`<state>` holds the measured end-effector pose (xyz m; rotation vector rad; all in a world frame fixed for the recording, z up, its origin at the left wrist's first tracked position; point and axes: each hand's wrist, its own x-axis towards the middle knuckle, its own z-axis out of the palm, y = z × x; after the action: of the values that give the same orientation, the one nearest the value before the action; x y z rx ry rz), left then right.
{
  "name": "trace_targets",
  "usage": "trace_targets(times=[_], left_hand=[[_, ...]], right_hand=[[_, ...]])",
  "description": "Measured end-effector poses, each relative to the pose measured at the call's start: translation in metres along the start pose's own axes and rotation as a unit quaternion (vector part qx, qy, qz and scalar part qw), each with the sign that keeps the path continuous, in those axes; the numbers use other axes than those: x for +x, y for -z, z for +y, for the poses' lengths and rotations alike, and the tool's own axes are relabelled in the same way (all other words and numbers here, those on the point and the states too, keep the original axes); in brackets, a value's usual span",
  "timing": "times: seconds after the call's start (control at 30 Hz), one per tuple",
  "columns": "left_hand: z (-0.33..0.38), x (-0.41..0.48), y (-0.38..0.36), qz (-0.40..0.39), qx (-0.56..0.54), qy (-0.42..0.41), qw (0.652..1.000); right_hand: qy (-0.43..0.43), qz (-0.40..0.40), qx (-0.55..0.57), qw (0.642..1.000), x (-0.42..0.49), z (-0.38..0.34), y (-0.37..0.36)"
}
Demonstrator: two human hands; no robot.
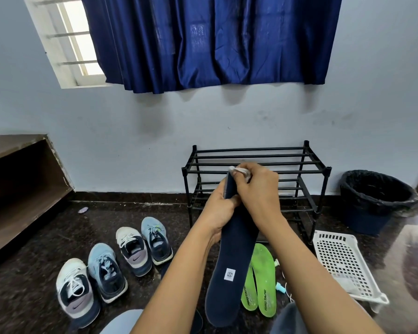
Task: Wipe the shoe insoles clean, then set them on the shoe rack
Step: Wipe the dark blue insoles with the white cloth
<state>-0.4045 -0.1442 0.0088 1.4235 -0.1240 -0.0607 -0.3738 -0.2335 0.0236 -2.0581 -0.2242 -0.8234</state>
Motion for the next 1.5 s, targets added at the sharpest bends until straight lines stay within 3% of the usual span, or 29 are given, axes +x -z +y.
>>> trace_targets(times=[0.13, 0.33, 0.5, 0.7, 0.87, 1.03, 1.3, 1.5], left_hand=[[-0.001, -0.001, -0.002, 0.008, 0.007, 0.005, 1.000], [0.002, 0.000, 0.000, 0.006, -0.003, -0.006, 1.000], [0.000, -0.002, 0.000, 0.015, 0.007, 0.001, 1.000], [0.003, -0.002, 0.004, 0.033, 0.010, -0.005, 0.999], [0.004, -0.005, 0.002, 0.035, -0.007, -0.009, 0.999], [0.006, -0.003, 0.006, 0.048, -0.017, -0.005, 0.999], [0.004, -0.004, 0.004, 0.056, -0.022, 0.002, 0.998], [0.006, -0.002, 0.005, 0.064, -0.016, 0.016, 0.998]], right_hand=[[-0.015, 0.035, -0.013, 0.999, 0.007, 0.005, 0.003], [0.005, -0.009, -0.012, 1.000, -0.001, 0.003, -0.002], [-0.022, 0.033, -0.026, 0.999, 0.007, 0.008, 0.003], [0.007, -0.027, -0.031, 0.999, -0.003, 0.004, 0.000], [-0.008, 0.015, -0.041, 0.999, 0.006, 0.007, 0.005], [0.000, -0.031, -0.054, 0.998, -0.006, 0.006, -0.002], [-0.019, 0.008, -0.071, 0.997, 0.005, 0.010, 0.001], [-0.019, -0.037, -0.067, 0.997, -0.003, 0.010, 0.001]])
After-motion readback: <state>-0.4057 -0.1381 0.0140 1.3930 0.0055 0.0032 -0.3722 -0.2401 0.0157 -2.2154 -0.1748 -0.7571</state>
